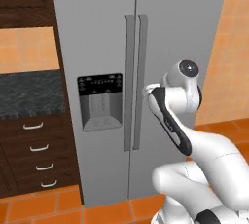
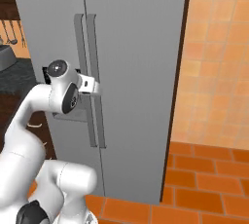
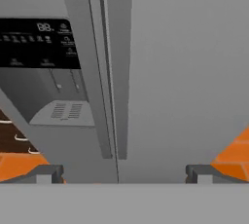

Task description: Take the strawberry from the fridge and place it on top of the pancake, located on the dining counter.

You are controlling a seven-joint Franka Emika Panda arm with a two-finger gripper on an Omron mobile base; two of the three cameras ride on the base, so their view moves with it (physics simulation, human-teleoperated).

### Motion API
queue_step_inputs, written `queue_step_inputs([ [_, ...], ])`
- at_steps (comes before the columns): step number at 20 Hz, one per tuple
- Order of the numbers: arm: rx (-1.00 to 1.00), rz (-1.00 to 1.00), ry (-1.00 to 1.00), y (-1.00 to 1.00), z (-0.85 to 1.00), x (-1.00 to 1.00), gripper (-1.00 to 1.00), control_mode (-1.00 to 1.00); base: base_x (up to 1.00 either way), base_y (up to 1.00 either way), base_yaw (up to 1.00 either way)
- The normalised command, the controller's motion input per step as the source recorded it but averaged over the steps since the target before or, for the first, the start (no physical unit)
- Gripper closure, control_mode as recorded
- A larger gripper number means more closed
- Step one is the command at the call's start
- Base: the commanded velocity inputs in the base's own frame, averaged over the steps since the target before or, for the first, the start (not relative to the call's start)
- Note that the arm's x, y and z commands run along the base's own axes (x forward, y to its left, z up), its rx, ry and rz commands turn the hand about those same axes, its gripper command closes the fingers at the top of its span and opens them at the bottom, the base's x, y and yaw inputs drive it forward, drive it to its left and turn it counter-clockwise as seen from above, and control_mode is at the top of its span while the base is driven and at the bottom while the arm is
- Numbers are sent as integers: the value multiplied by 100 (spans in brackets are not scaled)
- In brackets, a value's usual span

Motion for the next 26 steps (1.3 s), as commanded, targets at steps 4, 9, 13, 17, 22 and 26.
queue_step_inputs([
  [4, 0, 2, 0, 2, -16, 70, -100, -100, 0, 0, 0],
  [9, 0, 0, 0, 9, -5, 52, -100, -100, 0, 0, 0],
  [13, 0, 0, 0, 7, -15, 54, -100, -100, 0, 0, 0],
  [17, 0, 0, 0, 0, -41, 56, -100, -100, 0, 0, 0],
  [22, 0, 0, 0, 0, -37, 58, -100, -100, 0, 0, 0],
  [26, 0, 0, 0, 0, -23, 61, -100, -100, 0, 0, 0],
])
